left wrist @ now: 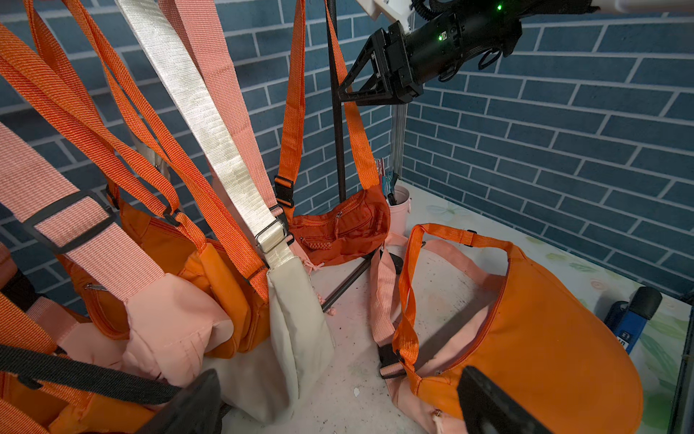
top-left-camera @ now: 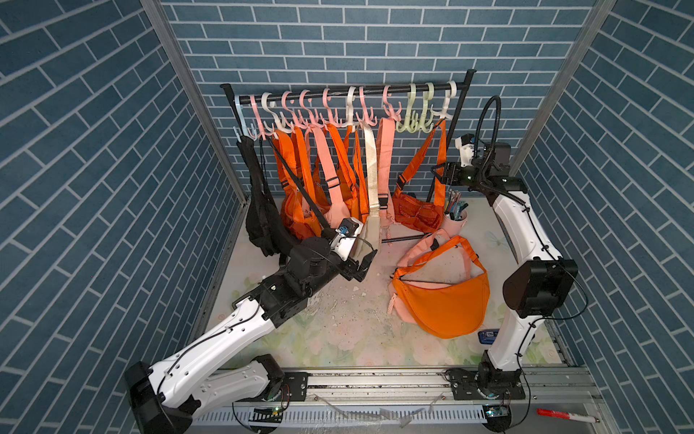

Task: Take the bag off the hook
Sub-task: Pick up the bag from the hook.

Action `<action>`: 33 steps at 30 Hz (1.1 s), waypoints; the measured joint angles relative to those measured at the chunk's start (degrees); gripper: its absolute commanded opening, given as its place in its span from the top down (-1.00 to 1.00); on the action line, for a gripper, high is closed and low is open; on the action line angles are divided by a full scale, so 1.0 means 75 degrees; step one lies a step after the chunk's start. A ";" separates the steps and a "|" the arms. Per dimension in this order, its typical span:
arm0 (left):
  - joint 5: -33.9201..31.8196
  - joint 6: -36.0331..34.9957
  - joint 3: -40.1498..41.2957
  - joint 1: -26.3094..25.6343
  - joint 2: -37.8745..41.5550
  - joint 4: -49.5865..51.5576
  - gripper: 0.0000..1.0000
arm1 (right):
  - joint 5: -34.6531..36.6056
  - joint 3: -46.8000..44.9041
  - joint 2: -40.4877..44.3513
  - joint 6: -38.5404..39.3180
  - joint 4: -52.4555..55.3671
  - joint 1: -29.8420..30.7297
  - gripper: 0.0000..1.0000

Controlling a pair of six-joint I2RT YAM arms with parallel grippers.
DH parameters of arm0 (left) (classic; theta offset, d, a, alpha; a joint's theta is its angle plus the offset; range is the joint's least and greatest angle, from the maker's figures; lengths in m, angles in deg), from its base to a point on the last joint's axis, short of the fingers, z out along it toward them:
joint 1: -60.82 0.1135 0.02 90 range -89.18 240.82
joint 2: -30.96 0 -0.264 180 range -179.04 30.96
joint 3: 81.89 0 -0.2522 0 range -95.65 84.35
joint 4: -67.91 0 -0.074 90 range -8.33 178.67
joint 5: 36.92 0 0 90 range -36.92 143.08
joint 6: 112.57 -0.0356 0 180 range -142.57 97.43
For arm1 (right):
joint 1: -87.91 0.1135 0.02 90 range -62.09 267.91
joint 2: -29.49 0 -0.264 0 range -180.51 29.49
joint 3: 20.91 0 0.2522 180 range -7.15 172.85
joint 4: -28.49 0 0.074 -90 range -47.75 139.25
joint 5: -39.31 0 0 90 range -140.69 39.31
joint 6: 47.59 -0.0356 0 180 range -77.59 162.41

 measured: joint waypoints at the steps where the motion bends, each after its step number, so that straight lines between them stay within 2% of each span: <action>1: 0.0000 0.0000 0.0000 0.0000 -0.0006 -0.0003 -0.99 | 0.0020 0.0085 -0.0096 0.0012 0.0044 0.0000 -0.39; 5: 0.0029 0.0000 0.0000 0.0006 -0.0044 -0.0003 -0.99 | 0.0067 0.0172 -0.0373 0.0044 0.0108 0.0000 -0.28; 7: 0.0032 0.0000 0.0000 0.0006 -0.0058 0.0000 -0.99 | 0.0099 0.0172 -0.0431 0.0076 0.0134 0.0000 -0.15; 9: 0.0032 -0.0003 0.0000 0.0006 -0.0058 0.0000 -0.99 | 0.0131 0.0172 -0.0431 0.0087 0.0146 0.0000 0.08; 13: 0.0026 -0.0003 0.0003 0.0006 -0.0058 -0.0003 -0.99 | 0.0192 0.0172 -0.0431 0.0070 0.0140 0.0000 0.74; 15: 0.0026 -0.0003 0.0003 0.0006 -0.0058 -0.0003 -0.99 | 0.0213 0.0172 -0.0431 0.0029 0.0128 0.0000 1.00; 23: -0.0015 -0.0003 0.0009 0.0012 -0.0058 -0.0003 -0.99 | 0.0251 -0.0076 -0.0256 -0.0067 0.0012 0.0000 1.00; 33: -0.0070 -0.0038 0.0102 0.0026 -0.0058 -0.0070 -0.99 | 0.0175 -0.0970 0.0775 -0.0353 -0.0207 0.0050 1.00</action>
